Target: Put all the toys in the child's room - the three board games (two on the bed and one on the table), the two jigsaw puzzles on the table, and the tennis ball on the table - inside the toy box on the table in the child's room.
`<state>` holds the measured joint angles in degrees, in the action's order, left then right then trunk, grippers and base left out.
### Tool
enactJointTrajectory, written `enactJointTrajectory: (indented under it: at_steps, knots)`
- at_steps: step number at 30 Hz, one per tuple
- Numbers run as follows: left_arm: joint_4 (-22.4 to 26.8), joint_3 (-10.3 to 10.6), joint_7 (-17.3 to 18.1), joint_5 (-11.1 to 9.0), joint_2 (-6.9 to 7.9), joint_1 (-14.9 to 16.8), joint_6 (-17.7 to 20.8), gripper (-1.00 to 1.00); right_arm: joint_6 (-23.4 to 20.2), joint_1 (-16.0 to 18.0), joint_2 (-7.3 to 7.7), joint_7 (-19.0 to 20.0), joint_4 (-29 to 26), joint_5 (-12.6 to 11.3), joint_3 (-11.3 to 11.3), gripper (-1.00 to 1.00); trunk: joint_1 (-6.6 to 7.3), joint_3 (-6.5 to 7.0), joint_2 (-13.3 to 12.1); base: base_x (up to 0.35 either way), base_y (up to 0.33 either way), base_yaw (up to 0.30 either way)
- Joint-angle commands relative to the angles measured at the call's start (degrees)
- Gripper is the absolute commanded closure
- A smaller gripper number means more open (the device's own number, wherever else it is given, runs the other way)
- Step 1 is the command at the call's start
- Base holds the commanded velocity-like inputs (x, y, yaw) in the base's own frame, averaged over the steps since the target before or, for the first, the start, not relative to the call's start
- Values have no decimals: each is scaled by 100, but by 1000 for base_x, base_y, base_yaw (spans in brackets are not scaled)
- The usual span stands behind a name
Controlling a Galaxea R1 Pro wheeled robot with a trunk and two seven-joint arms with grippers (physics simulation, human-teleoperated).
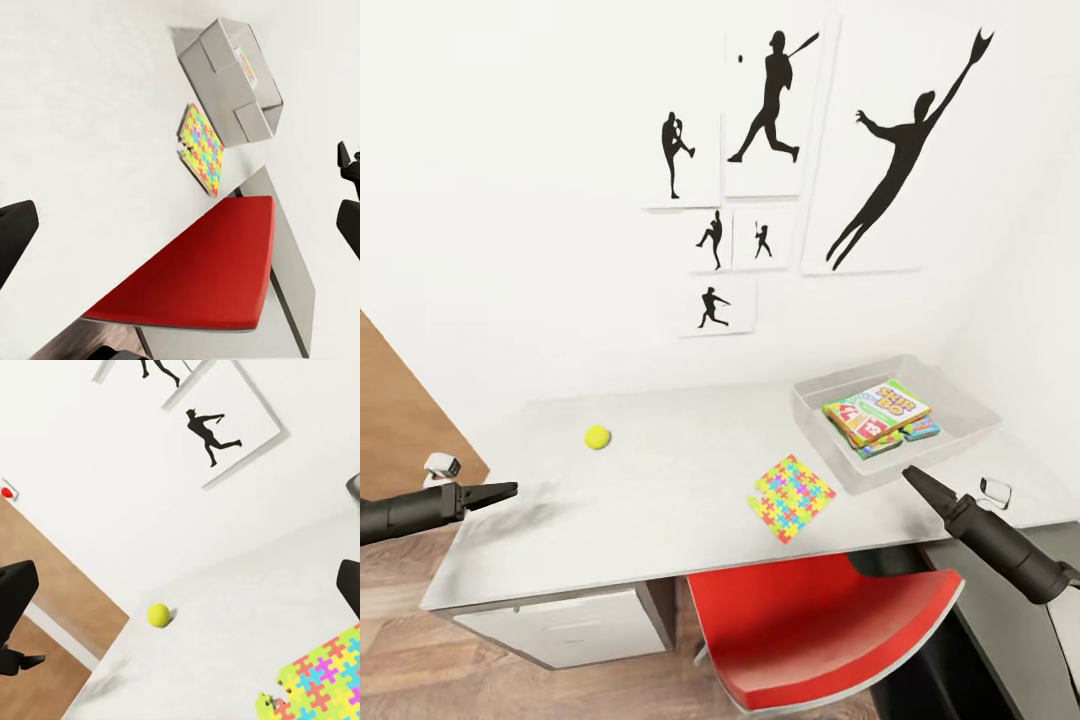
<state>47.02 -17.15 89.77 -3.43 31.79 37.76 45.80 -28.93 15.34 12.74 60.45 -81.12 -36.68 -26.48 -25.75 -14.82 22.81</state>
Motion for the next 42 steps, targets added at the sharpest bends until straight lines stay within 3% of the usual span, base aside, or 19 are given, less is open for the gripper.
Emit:
enactJointTrajectory:
  at_steps: [1,25,34,42]
  knots:
    - [0,-1,23,3,2,4,61,-100,-48,4,1,9,0,-32,-3,-100,-3,-8,11,0,0,37]
    - [-9,-8,23,9,20,3,66,-100,-44,4,0,-1,-13,-34,-6,-100,-3,0,11,0,32,3]
    - [-9,-161,23,17,12,3,63,-100,-27,4,-6,15,-17,-32,-6,-100,-3,68,11,70,248,54]
    - [-9,-196,23,18,12,3,61,-100,-26,4,-25,23,-9,-32,-6,-100,-3,141,11,38,45,68]
